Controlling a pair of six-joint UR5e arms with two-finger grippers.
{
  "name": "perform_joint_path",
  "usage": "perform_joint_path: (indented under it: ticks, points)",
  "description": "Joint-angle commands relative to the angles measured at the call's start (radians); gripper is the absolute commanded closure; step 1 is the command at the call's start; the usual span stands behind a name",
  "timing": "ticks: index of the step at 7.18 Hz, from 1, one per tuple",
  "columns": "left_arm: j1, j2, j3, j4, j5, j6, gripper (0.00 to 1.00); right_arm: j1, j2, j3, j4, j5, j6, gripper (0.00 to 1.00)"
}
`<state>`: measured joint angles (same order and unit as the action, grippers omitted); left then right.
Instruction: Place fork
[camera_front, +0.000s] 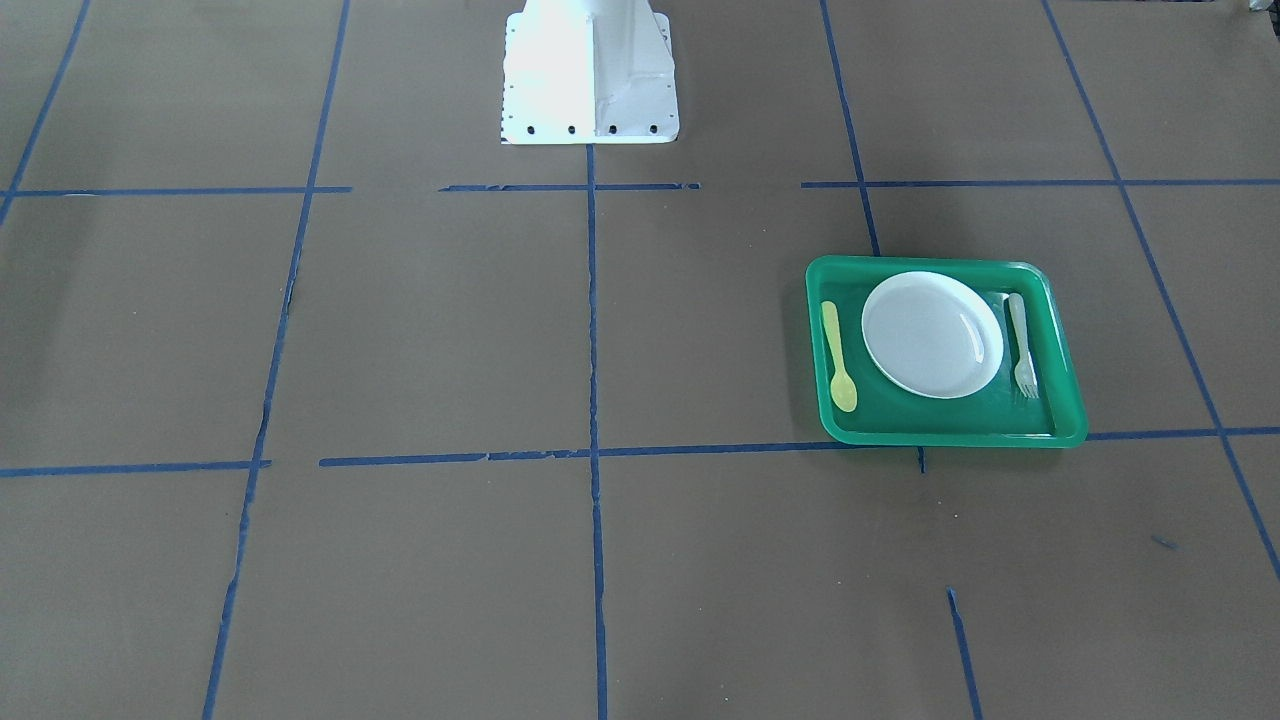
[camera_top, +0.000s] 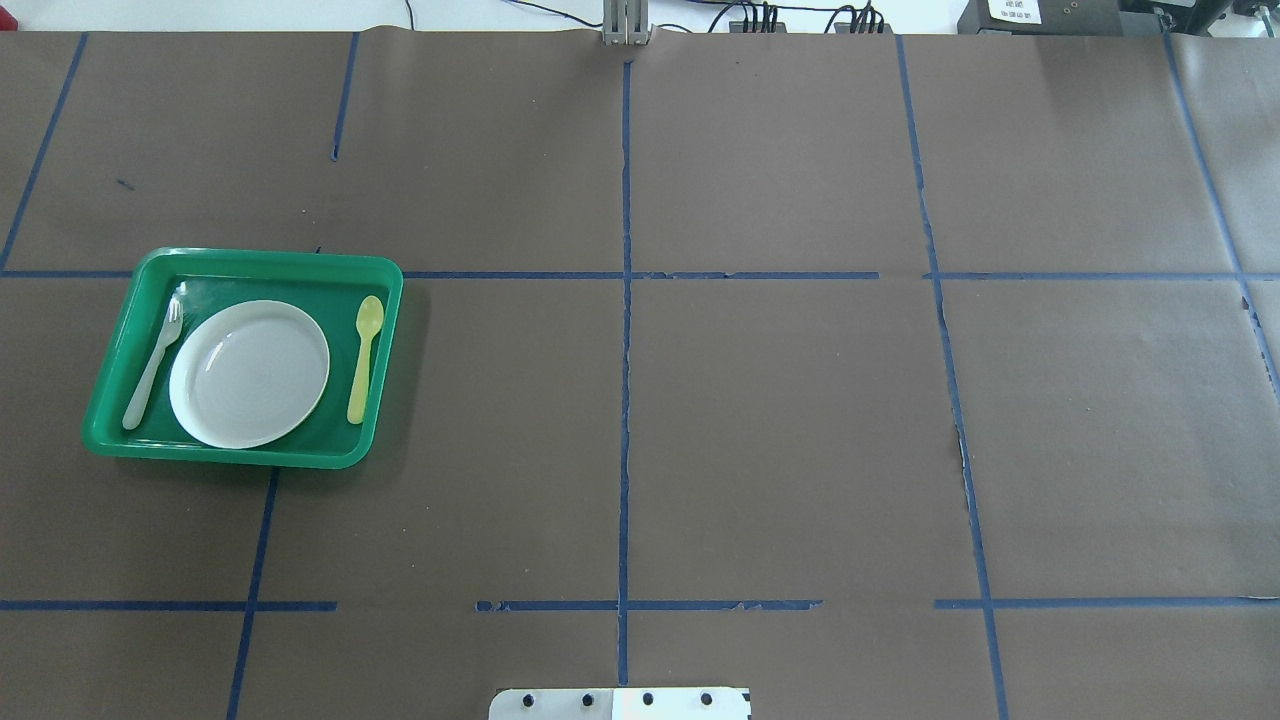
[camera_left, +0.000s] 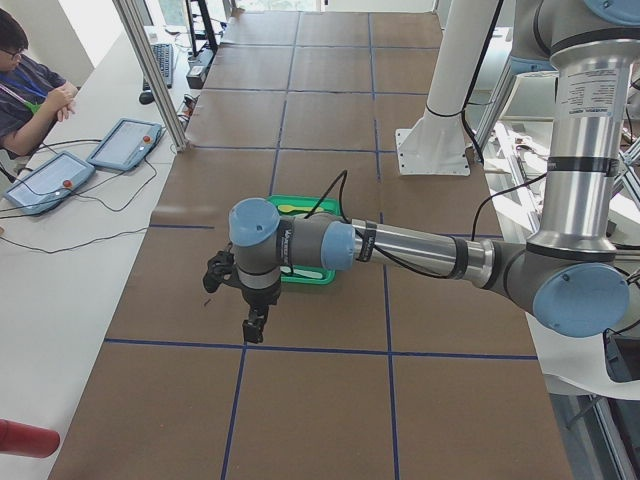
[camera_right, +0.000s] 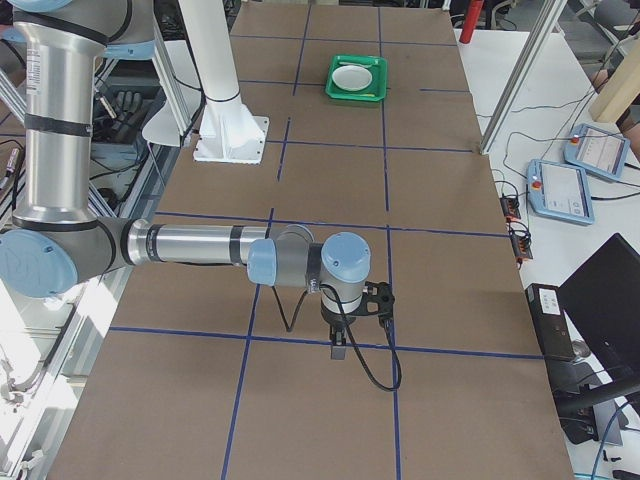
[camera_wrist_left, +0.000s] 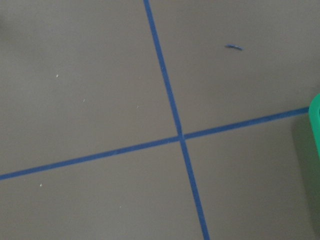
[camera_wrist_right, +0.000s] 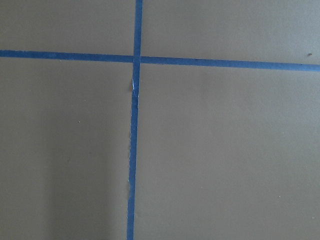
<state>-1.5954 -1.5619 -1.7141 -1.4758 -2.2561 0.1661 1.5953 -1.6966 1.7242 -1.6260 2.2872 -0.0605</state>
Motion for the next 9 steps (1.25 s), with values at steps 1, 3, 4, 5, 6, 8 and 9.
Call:
perform_joint_path:
  ticks: [1, 3, 4, 5, 6, 8, 9]
  points:
    - [-0.015, 0.058, 0.017, 0.003, -0.042, 0.016, 0.00, 0.000, 0.000, 0.000, 0.000, 0.000, 0.001, 0.00]
    - [-0.014, 0.059, 0.042, 0.005, -0.071, 0.009, 0.00, 0.000, 0.000, 0.000, 0.000, 0.000, -0.001, 0.00]
    - [-0.012, 0.053, 0.060, 0.003, -0.072, 0.009, 0.00, 0.000, 0.000, 0.000, 0.000, 0.000, -0.001, 0.00]
    - [-0.012, 0.052, 0.056, 0.003, -0.100, 0.009, 0.00, 0.000, 0.000, 0.000, 0.000, 0.000, -0.001, 0.00]
    - [-0.012, 0.052, 0.063, 0.002, -0.121, 0.007, 0.00, 0.000, 0.000, 0.000, 0.000, 0.000, -0.001, 0.00]
    - [-0.012, 0.046, 0.065, 0.002, -0.120, 0.013, 0.00, 0.000, 0.000, 0.000, 0.000, 0.000, -0.001, 0.00]
    - [-0.012, 0.045, 0.065, 0.003, -0.120, 0.013, 0.00, 0.000, 0.000, 0.000, 0.000, 0.000, 0.001, 0.00]
